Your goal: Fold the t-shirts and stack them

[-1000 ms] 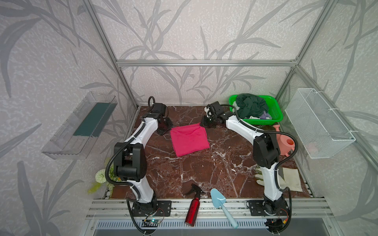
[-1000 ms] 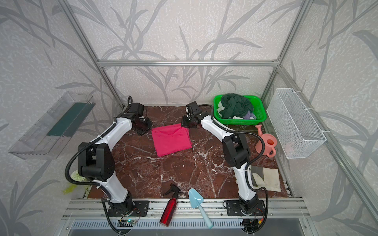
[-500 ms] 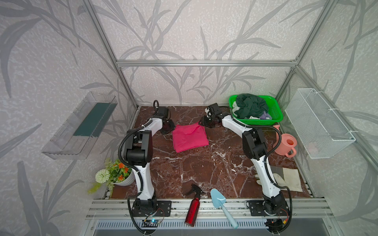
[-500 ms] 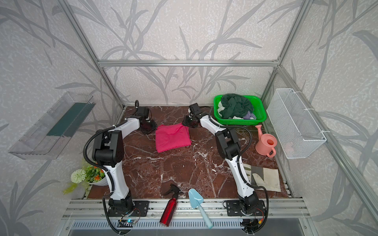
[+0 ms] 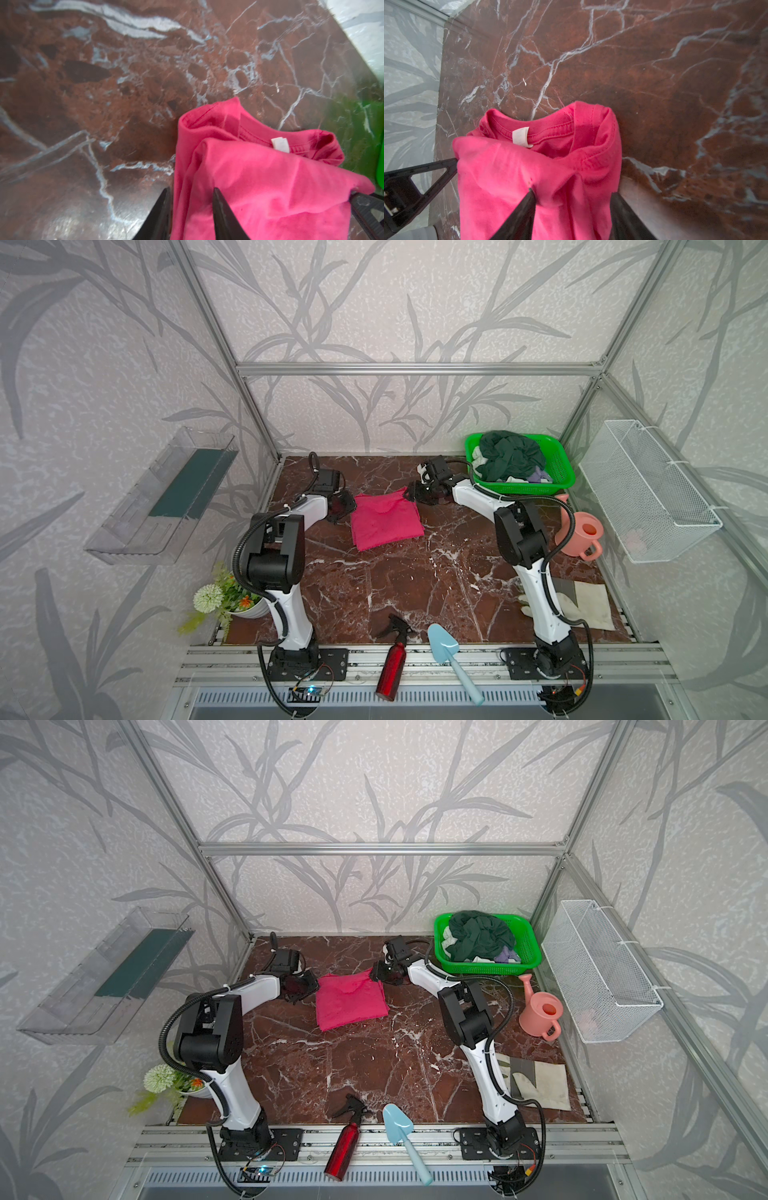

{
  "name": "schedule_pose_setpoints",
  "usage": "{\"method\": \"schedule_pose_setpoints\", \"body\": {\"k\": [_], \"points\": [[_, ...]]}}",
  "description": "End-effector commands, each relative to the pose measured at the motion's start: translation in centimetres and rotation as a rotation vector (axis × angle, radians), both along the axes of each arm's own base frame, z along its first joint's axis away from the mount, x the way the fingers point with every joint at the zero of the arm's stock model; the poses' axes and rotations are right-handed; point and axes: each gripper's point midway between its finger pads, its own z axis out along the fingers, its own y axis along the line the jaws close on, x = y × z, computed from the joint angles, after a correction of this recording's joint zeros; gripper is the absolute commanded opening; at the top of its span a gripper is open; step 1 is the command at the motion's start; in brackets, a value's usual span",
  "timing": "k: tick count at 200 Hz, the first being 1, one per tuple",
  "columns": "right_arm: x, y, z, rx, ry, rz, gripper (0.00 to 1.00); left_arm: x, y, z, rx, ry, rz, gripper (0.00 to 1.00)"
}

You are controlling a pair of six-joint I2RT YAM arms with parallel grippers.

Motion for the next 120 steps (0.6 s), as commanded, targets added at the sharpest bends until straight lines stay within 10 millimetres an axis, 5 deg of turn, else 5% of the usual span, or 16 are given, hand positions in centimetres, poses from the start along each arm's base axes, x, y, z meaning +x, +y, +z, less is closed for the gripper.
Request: {"method": "schedule_pose_setpoints", "body": {"k": [1,27,60,72,120], "points": [[0.7,0.5,-0.1,-0.01,-0.013,0.026,0.5,1.9,-0.2,0.3,-0.012,-0.046,-0.013,0.35],[1.2,1.1,-0.3,-0.011,0.003,0.042,0.34,2.7,-0.3,-0.2,-0.026,-0.032,-0.011,0.31],[1.6,1.6,0.0,0.001,0.003,0.054,0.09,3.0,-0.5,0.2,-0.037,-0.043,-0.009,0.03],[1.6,1.7,0.6,0.005,-0.008,0.057,0.0,3.1,-0.5,0.8,-0.037,-0.055,-0.009,0.0],[0.8,1.6,2.9,0.039,-0.042,0.063,0.0,2.4,-0.6,3.9,-0.054,-0.121,-0.007,0.0]]}}
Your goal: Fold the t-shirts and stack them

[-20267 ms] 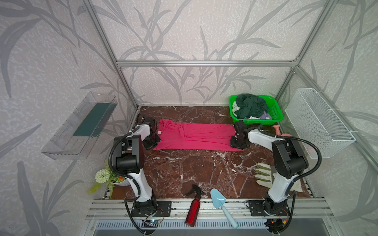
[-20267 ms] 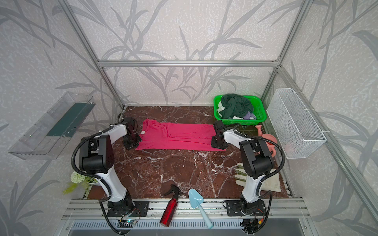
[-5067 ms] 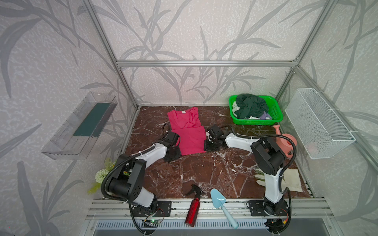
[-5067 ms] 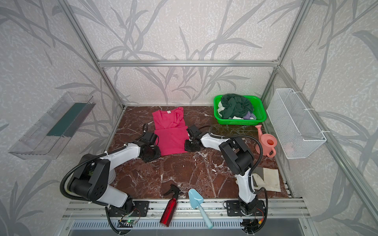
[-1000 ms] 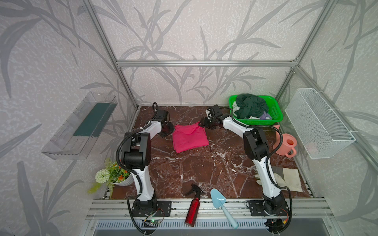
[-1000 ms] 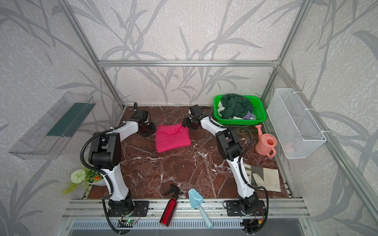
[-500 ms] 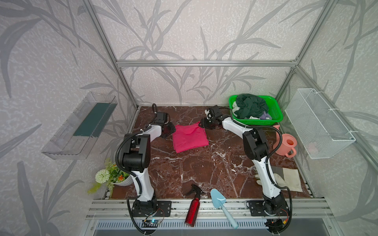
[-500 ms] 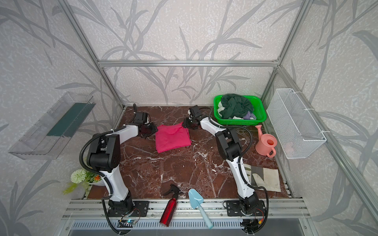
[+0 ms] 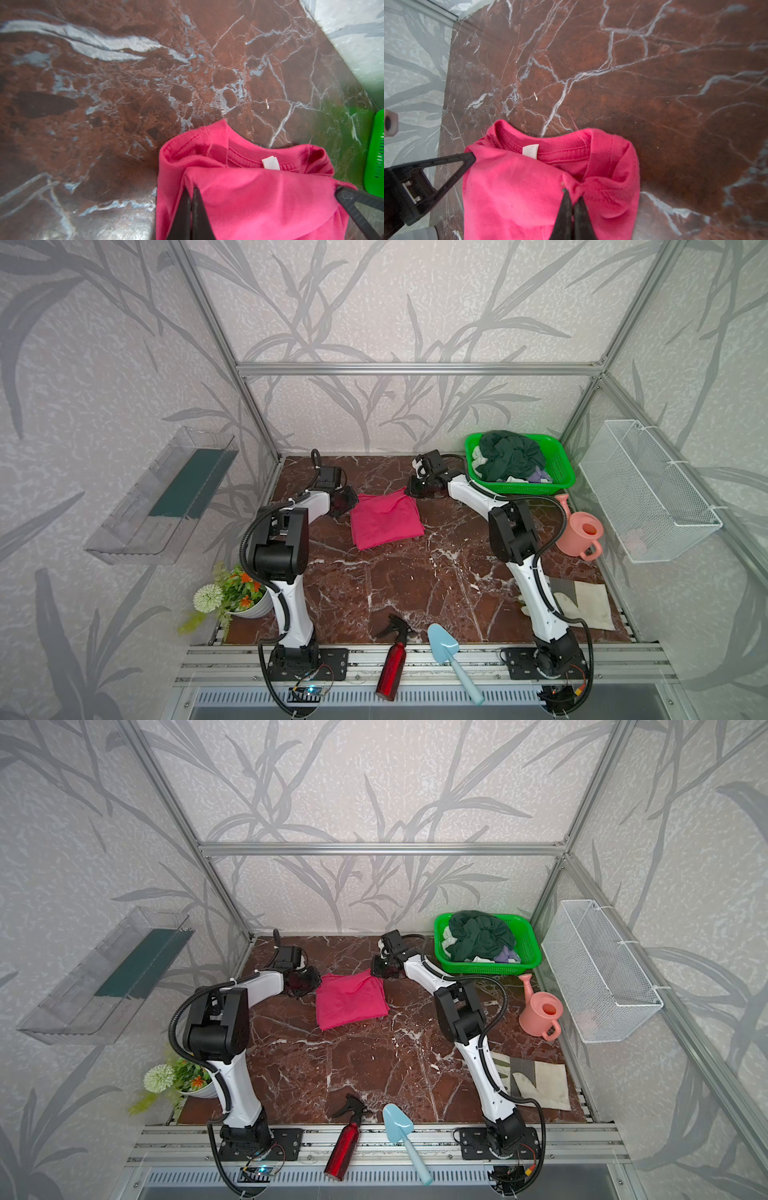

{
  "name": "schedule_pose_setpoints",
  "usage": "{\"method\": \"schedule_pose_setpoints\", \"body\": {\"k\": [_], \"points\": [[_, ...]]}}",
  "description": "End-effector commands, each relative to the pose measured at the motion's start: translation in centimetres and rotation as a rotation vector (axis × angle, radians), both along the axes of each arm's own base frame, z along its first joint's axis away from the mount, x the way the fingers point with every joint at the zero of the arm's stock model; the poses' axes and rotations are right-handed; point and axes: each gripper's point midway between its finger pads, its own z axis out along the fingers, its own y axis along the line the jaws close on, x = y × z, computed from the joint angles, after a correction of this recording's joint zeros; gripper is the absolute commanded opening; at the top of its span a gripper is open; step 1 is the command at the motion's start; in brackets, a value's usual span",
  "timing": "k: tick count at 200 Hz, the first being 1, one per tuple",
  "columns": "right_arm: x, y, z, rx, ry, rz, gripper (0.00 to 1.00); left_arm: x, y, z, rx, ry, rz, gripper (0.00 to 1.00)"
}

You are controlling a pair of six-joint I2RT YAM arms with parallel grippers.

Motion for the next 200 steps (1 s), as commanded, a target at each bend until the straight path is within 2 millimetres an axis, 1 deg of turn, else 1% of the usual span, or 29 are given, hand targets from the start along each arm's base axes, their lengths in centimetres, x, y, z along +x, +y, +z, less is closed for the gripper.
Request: {"method": "schedule_pose_setpoints", "body": {"k": [1,20,39,55,66,76,95,97,125,143,149,161,166,173,175,187,200], "points": [[-0.8,0.2,2.8,0.033,-0.034,0.022,0.0,0.2,0.1,4.0,-0.018,-0.096,0.009,0.0],[-1.0,0.0,4.1,0.049,-0.057,0.015,0.0,-0.2,0.3,5.3,-0.013,-0.123,0.017,0.0],[-1.0,-0.1,5.3,0.063,-0.077,0.008,0.0,-0.1,0.4,6.5,-0.008,-0.15,0.017,0.0],[-0.6,-0.3,6.0,0.057,-0.094,-0.016,0.0,0.4,0.6,7.0,0.004,-0.159,0.023,0.0],[0.0,-0.7,5.8,0.04,-0.1,-0.049,0.0,0.9,0.8,6.9,0.014,-0.15,0.026,0.0],[0.6,-1.2,5.3,0.015,-0.099,-0.082,0.0,1.5,0.8,6.2,0.022,-0.134,0.029,0.0],[1.6,-1.3,3.3,-0.034,-0.063,-0.104,0.0,2.5,1.2,4.3,0.045,-0.085,0.044,0.0],[1.6,-1.3,2.8,-0.041,-0.054,-0.105,0.0,2.6,1.3,4.1,0.048,-0.083,0.047,0.0],[2.5,-1.6,-1.0,-0.096,-0.007,-0.128,0.0,4.3,1.5,1.5,0.065,-0.064,0.053,0.0],[3.0,-1.7,-2.0,-0.101,-0.006,-0.134,0.13,5.0,2.0,0.3,0.09,-0.056,0.068,0.0],[3.1,-1.8,-2.2,-0.111,-0.013,-0.138,0.22,5.2,2.1,0.2,0.096,-0.062,0.07,0.0],[3.3,-2.3,-1.6,-0.128,-0.036,-0.155,0.44,5.5,2.1,0.4,0.111,-0.074,0.061,0.03],[3.2,-2.5,-1.1,-0.136,-0.048,-0.159,0.53,5.5,2.3,0.6,0.118,-0.08,0.059,0.06],[3.1,-2.7,-0.2,-0.144,-0.065,-0.162,0.62,5.5,2.3,1.0,0.125,-0.089,0.057,0.12],[3.1,-2.8,-0.2,-0.15,-0.069,-0.164,0.64,5.4,2.3,1.0,0.127,-0.09,0.057,0.14],[2.7,-3.0,1.6,-0.166,-0.116,-0.172,0.71,5.0,2.5,2.2,0.142,-0.115,0.057,0.2],[2.1,-3.0,3.5,-0.169,-0.162,-0.174,0.72,4.4,2.5,3.7,0.152,-0.15,0.063,0.24]]}}
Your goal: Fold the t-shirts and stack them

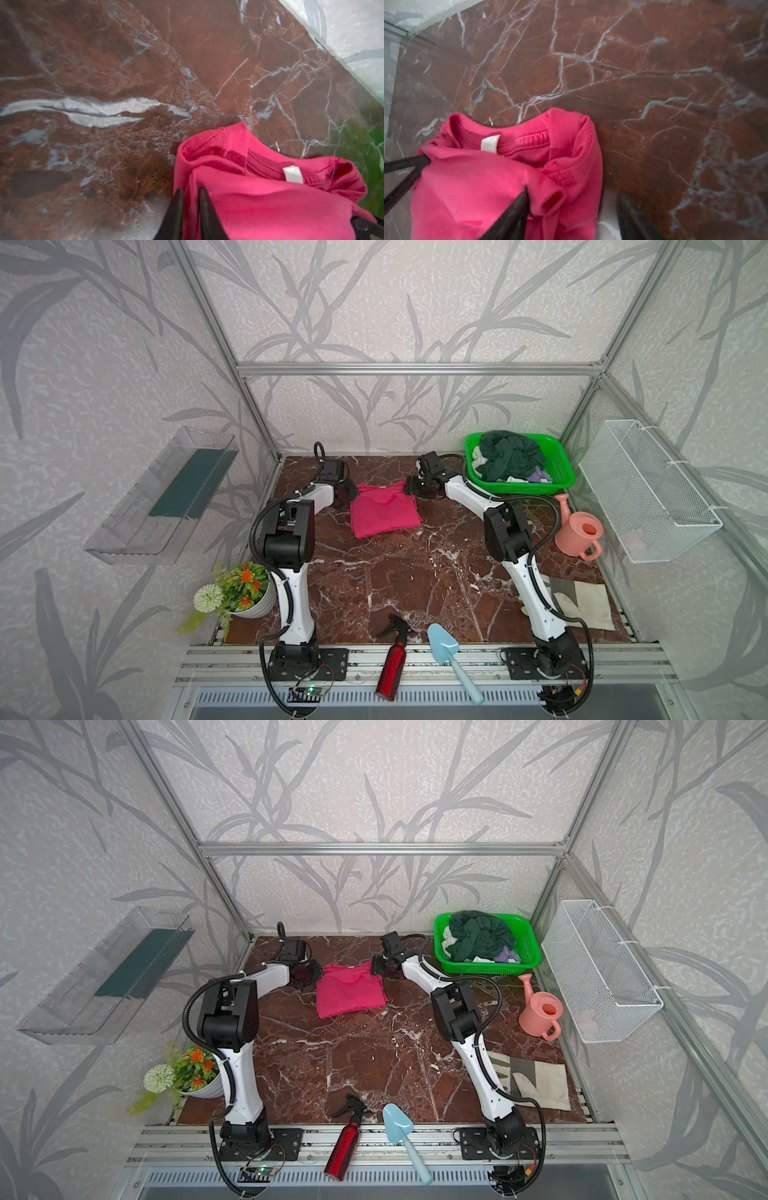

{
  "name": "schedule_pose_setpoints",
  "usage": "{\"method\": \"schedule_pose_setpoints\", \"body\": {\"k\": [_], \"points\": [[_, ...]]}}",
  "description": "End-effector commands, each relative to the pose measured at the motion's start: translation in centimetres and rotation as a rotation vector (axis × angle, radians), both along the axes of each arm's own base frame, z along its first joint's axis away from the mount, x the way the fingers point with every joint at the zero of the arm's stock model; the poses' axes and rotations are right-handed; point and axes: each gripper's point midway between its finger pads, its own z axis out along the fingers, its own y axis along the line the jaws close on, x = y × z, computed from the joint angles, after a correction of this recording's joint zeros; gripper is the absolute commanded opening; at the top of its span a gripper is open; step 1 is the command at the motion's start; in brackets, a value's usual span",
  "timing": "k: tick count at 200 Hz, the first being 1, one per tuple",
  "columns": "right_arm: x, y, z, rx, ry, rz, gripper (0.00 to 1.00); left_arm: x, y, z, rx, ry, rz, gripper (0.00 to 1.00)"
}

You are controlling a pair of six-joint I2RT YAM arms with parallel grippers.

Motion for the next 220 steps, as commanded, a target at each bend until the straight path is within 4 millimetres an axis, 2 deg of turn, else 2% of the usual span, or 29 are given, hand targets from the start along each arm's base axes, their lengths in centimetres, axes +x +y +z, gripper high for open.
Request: {"method": "schedule_pose_setpoints", "body": {"k": [1,21,43,59,69,85,111,131,153,189,220], "points": [[-0.4,-0.5,5.7,-0.03,-0.121,-0.02,0.73,0.0,0.7,4.5,0.052,-0.111,0.009,0.25],[-1.4,0.7,7.4,0.009,-0.156,-0.003,0.69,-1.1,0.4,6.0,0.063,-0.128,0.015,0.3],[-2.5,2.9,7.4,0.065,-0.131,0.056,0.64,-1.5,-1.0,6.4,0.029,-0.133,-0.016,0.31],[-2.8,4.6,6.5,0.104,-0.093,0.095,0.45,-1.5,-2.4,5.6,-0.038,-0.115,-0.052,0.3],[-2.9,5.4,5.8,0.129,-0.066,0.111,0.39,-1.3,-3.1,4.8,-0.066,-0.099,-0.064,0.29],[-3.2,6.7,4.3,0.152,-0.028,0.134,0.37,-1.0,-3.7,3.6,-0.085,-0.072,-0.068,0.28],[-3.0,7.5,2.3,0.157,0.014,0.144,0.37,-0.5,-4.1,1.2,-0.098,-0.025,-0.069,0.27],[-2.3,7.5,1.1,0.136,0.019,0.137,0.37,0.2,-3.9,-0.3,-0.077,0.003,-0.07,0.27],[-1.0,6.6,0.1,0.117,0.017,0.11,0.37,0.6,-3.7,-1.4,-0.058,0.022,-0.068,0.27],[1.3,4.1,-0.3,0.108,0.0,0.043,0.37,0.1,-3.4,-2.9,-0.037,0.053,-0.072,0.27],[1.5,1.8,-0.8,0.079,0.018,0.007,0.37,-0.4,-2.5,-3.3,0.009,0.075,-0.067,0.27]]}}
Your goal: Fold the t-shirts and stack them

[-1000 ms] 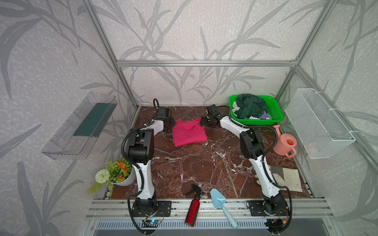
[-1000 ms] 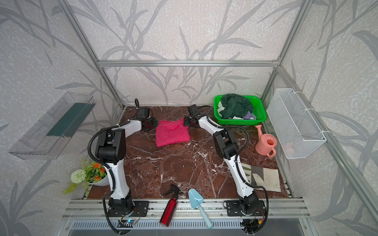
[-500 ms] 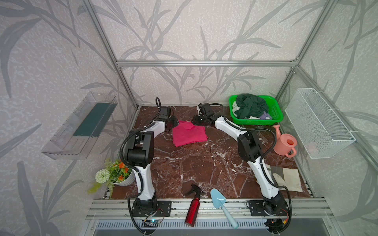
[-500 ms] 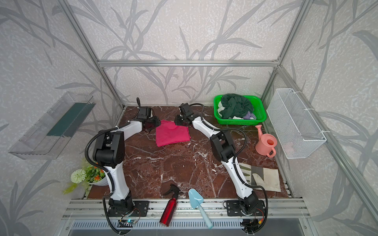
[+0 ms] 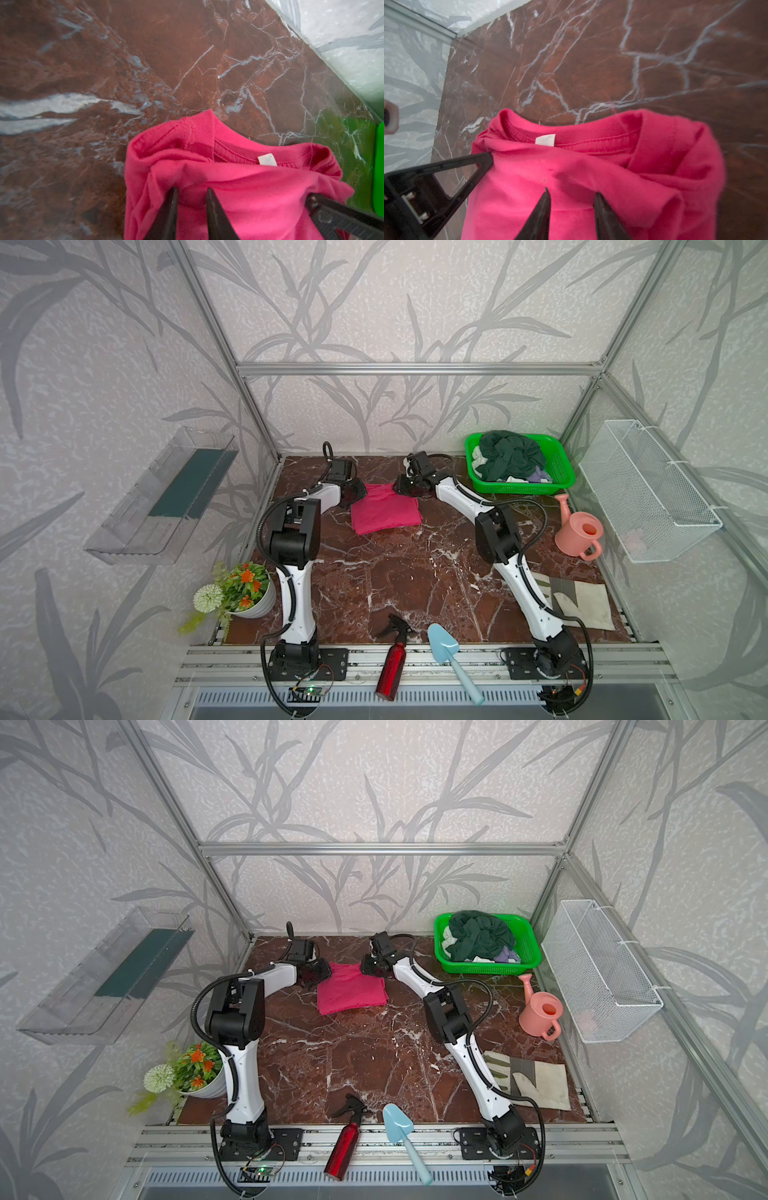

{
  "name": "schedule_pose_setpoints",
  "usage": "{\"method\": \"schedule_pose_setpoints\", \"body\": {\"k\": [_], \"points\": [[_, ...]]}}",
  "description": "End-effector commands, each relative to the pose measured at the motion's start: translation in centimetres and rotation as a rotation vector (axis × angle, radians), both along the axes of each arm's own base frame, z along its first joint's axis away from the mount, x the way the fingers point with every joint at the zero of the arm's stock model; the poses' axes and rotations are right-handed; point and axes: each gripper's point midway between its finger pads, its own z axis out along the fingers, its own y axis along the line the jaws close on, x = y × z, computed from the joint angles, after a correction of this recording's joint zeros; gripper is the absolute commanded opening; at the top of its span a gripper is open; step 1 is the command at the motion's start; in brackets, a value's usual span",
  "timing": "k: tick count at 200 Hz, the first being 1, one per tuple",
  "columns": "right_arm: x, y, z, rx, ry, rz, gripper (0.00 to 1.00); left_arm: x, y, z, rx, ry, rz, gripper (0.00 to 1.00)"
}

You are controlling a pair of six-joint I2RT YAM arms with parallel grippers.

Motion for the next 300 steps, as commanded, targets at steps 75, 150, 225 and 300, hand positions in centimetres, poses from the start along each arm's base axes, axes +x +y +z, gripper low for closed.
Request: {"method": "schedule_pose_setpoints", "body": {"k": [75,150,225,300], "points": [[-2.2,-5.3,3.3,-0.007,-0.035,-0.065,0.37,-1.7,-0.6,4.4,0.017,-0.046,-0.066,0.3],[-9.5,-1.7,4.7,0.133,0.044,0.052,0.38,-10.3,-6.4,3.3,-0.059,0.079,-0.136,0.28],[-12.5,-3.9,-1.8,0.082,0.184,-0.012,0.37,-14.8,-4.4,-1.6,-0.017,0.219,-0.07,0.26],[-14.5,-7.6,-2.0,0.015,0.222,-0.021,0.36,-15.6,-3.6,-0.2,0.012,0.196,-0.091,0.27]]}}
